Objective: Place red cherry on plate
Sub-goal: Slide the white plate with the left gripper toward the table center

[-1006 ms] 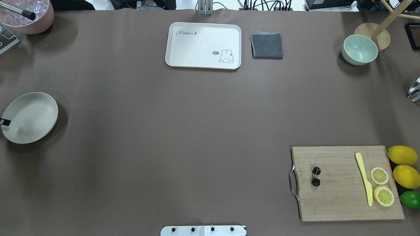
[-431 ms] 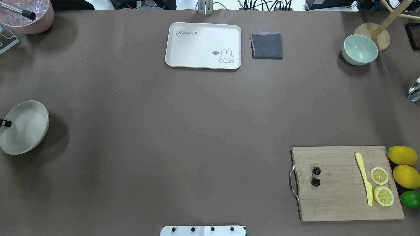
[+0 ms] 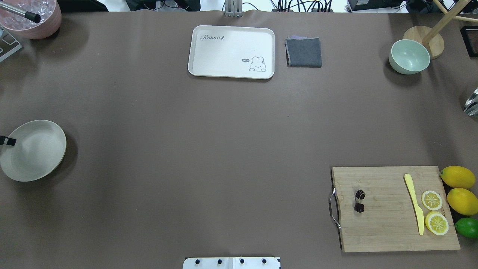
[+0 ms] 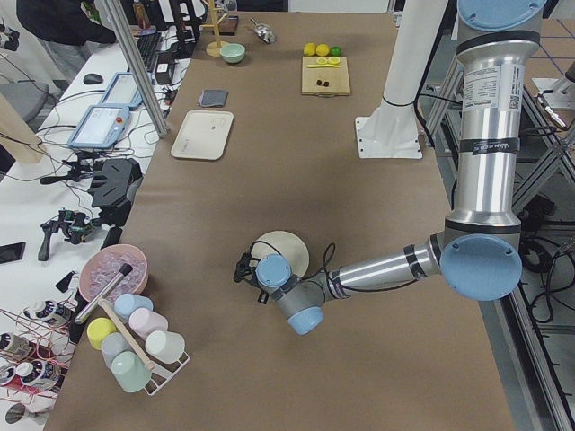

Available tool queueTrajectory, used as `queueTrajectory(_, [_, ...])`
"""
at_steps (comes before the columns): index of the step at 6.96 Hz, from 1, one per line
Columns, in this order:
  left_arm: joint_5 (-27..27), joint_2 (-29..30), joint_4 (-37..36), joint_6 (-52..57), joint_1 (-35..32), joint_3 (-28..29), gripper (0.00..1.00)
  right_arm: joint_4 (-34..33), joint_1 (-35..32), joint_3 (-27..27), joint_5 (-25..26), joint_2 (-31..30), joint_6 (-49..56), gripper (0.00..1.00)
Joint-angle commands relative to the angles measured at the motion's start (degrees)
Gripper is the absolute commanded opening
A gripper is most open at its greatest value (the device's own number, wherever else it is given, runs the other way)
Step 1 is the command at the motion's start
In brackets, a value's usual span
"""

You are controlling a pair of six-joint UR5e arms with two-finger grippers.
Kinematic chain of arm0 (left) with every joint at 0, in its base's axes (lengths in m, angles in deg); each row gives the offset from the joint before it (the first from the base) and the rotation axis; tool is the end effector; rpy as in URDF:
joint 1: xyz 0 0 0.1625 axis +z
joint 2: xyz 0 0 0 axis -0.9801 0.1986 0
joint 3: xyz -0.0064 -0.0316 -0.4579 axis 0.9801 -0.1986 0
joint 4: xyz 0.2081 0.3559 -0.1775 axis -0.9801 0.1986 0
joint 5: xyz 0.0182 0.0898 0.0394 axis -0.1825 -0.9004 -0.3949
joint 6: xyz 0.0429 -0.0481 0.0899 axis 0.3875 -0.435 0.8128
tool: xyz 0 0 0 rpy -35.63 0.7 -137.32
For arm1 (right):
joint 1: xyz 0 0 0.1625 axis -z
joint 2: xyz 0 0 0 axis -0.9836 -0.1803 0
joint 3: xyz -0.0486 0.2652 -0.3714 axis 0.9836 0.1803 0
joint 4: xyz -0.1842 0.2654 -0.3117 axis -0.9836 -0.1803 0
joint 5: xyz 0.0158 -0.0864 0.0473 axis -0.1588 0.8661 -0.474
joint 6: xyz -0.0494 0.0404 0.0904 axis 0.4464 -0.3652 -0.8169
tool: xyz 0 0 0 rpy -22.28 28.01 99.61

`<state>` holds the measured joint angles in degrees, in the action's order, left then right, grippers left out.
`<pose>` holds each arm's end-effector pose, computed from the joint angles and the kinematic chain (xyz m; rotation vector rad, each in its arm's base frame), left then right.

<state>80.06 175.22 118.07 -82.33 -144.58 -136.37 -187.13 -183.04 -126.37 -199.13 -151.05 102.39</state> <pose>0.1627 -0.4787 0.7699 0.2414 1.1118 0.2162 0.1602 -0.4098 0.5470 0.1074 -0.7106 0.0269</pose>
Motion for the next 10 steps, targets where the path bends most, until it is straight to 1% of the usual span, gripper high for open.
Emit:
queueTrajectory(1, [7.8,0.8,-7.7,-2.7,-4.0,-4.4,0.0,0.0,0.0,-1.3,0.0,-0.7,0.0,1.0])
queueTrajectory(2, [10.7,1.0,-15.1,-2.9,-7.3,-9.6,0.0,0.1,0.0,-1.3,-0.2,-0.4,0.0,1.0])
queueTrajectory(3, [11.8,1.3,-20.5,-3.0,-9.0,-14.0,0.0,0.1,0.0,-1.5,-0.5,-0.3,0.0,1.0])
queueTrajectory(4, [12.8,1.4,-25.1,-4.3,-9.8,-18.5,0.0,-0.1,0.0,-2.6,-0.6,-0.6,0.0,1.0])
queueTrajectory(5, [12.6,3.1,-29.6,-9.3,-9.5,-24.5,0.0,-0.3,0.0,-2.6,-0.7,-0.6,-0.1,1.0])
queueTrajectory(6, [12.2,5.7,-31.7,-14.1,-8.7,-28.3,0.0,-0.6,-0.1,-2.5,-0.7,-1.0,-0.2,1.0])
queueTrajectory(7, [11.8,9.3,-31.8,-17.6,-5.7,-28.7,0.0,-0.6,-0.3,-2.4,-0.7,-1.2,-0.5,1.0])
queueTrajectory(8, [7.3,14.0,-31.9,-21.9,0.7,-28.7,0.0,-0.5,-0.5,-2.6,-0.6,-1.1,-0.7,1.0])
queueTrajectory(9, [1.3,19.4,-32.9,-26.4,9.2,-28.6,0.0,-0.5,-0.5,-2.3,-0.6,-0.6,-0.7,1.0])
queueTrajectory(10, [-5.1,23.1,-34.5,-29.6,15.5,-28.6,0.0,-0.5,-0.5,-1.8,-0.7,-0.5,-0.8,1.0])
